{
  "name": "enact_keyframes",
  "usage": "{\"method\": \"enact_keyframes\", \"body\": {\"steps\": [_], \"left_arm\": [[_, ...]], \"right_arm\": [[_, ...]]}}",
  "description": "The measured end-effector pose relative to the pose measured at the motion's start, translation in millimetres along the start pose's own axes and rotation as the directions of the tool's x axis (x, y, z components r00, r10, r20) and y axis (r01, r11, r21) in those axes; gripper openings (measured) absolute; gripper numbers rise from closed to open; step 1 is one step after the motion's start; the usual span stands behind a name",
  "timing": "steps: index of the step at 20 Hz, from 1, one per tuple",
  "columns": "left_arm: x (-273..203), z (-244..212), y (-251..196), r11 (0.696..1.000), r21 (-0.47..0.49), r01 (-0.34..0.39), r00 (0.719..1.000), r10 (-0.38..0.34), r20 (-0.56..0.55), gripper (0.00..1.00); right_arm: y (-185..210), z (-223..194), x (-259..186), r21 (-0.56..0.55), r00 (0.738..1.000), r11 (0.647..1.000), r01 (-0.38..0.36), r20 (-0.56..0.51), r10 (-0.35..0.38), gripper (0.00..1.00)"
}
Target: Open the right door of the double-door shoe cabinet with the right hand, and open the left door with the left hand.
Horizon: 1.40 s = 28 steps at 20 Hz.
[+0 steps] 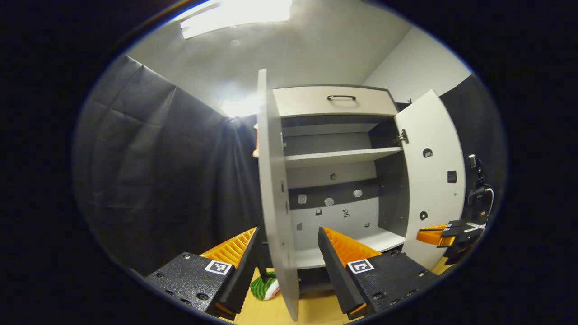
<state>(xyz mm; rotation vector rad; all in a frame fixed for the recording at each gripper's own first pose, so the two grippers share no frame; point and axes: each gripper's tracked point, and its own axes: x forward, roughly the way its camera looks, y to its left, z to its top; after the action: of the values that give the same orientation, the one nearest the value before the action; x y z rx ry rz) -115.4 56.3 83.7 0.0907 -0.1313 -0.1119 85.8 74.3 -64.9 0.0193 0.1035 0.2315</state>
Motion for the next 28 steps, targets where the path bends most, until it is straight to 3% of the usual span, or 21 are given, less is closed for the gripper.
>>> {"method": "enact_keyframes", "body": {"steps": [7, 12, 13, 14, 15, 17, 20, 28], "left_arm": [[27, 1, -64, 0.985, -0.030, 0.168, 0.986, -0.168, 0.021, 0.80], [41, -13, -86, 0.976, -0.022, 0.217, 0.976, -0.217, -0.002, 0.78], [43, -14, -90, 0.975, -0.019, 0.223, 0.975, -0.223, -0.002, 0.78], [44, -15, -93, 0.974, -0.017, 0.227, 0.974, -0.228, -0.005, 0.79], [46, -18, -96, 0.972, -0.017, 0.235, 0.972, -0.235, -0.009, 0.82], [52, -23, -101, 0.972, -0.028, 0.233, 0.972, -0.233, -0.016, 0.96], [54, -30, -105, 0.970, -0.069, 0.234, 0.971, -0.237, -0.033, 1.00], [59, -42, -107, 0.967, -0.118, 0.226, 0.971, -0.234, -0.057, 0.97]], "right_arm": [[4, 37, -10, -0.001, 0.996, 0.997, 0.079, 0.047, -0.079, 0.02], [5, 54, -26, 0.007, 0.990, 0.994, 0.106, 0.088, -0.106, 0.20], [5, 56, -30, 0.006, 0.989, 0.994, 0.113, 0.094, -0.113, 0.32], [3, 57, -31, 0.001, 0.988, 0.993, 0.118, 0.097, -0.117, 0.54], [1, 56, -33, -0.009, 0.988, 0.992, 0.127, 0.095, -0.126, 0.68], [-2, 56, -36, -0.021, 0.985, 0.989, 0.147, 0.094, -0.145, 0.97], [1, 59, -40, -0.021, 0.983, 0.988, 0.153, 0.109, -0.150, 1.00], [4, 68, -52, -0.029, 0.982, 0.992, 0.125, 0.150, -0.119, 1.00]]}}
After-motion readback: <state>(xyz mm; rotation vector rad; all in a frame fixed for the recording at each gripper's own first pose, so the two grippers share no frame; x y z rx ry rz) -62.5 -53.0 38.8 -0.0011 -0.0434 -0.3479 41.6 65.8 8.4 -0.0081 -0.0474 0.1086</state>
